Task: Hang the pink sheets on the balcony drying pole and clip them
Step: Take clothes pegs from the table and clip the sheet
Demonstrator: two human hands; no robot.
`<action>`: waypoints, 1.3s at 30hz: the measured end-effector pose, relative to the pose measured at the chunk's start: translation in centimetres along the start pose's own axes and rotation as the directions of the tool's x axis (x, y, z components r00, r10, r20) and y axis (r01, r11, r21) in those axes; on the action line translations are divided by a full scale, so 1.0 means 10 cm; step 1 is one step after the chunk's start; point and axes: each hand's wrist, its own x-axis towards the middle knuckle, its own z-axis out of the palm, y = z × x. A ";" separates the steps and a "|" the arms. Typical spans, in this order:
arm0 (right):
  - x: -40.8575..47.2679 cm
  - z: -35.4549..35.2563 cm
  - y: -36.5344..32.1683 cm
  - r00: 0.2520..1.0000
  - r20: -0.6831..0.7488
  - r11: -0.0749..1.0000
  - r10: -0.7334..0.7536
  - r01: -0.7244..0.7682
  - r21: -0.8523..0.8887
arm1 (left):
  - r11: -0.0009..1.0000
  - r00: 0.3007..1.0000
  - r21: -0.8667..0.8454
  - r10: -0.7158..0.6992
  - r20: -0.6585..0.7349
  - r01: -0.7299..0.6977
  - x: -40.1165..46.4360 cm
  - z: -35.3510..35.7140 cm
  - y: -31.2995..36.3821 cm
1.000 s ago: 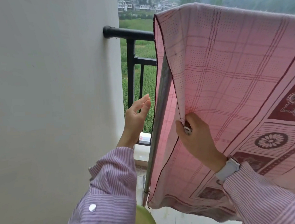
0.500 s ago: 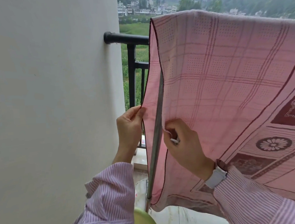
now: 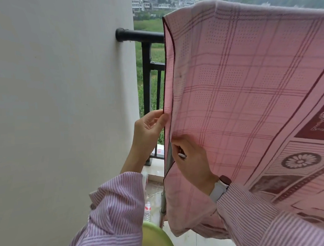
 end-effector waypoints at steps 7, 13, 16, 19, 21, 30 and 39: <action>0.03 -0.10 0.12 0.991 0.112 0.996 -0.067 0.074 -0.055 | 0.971 0.992 0.222 0.110 -0.064 -0.093 -0.11 0.12 -0.01; 0.01 -0.22 0.15 0.962 0.272 0.999 -0.032 0.035 -0.004 | 0.955 0.975 0.289 0.126 -0.185 -0.068 -0.16 0.21 -0.06; 0.02 -0.34 0.16 0.945 0.324 0.998 0.045 -0.056 0.026 | 0.977 0.977 0.212 0.031 -0.211 0.015 -0.12 0.19 -0.06; 0.09 -0.51 0.13 0.905 0.412 0.974 0.110 -0.180 0.136 | 0.987 0.972 0.152 -0.020 -0.232 0.057 -0.12 0.13 -0.05; 0.18 -0.64 0.08 0.871 0.483 0.957 0.095 -0.213 0.195 | 0.990 0.970 0.128 -0.033 -0.240 0.065 -0.12 0.10 -0.05; 0.77 -1.12 -0.27 0.730 0.683 0.999 0.026 -0.037 0.002 | 0.993 0.982 -0.011 -0.120 -0.146 0.120 -0.07 0.12 -0.10; 1.45 -1.22 -0.70 0.710 0.670 0.957 -0.218 0.290 0.005 | 0.994 0.986 0.014 -0.107 -0.125 0.110 -0.07 0.05 -0.09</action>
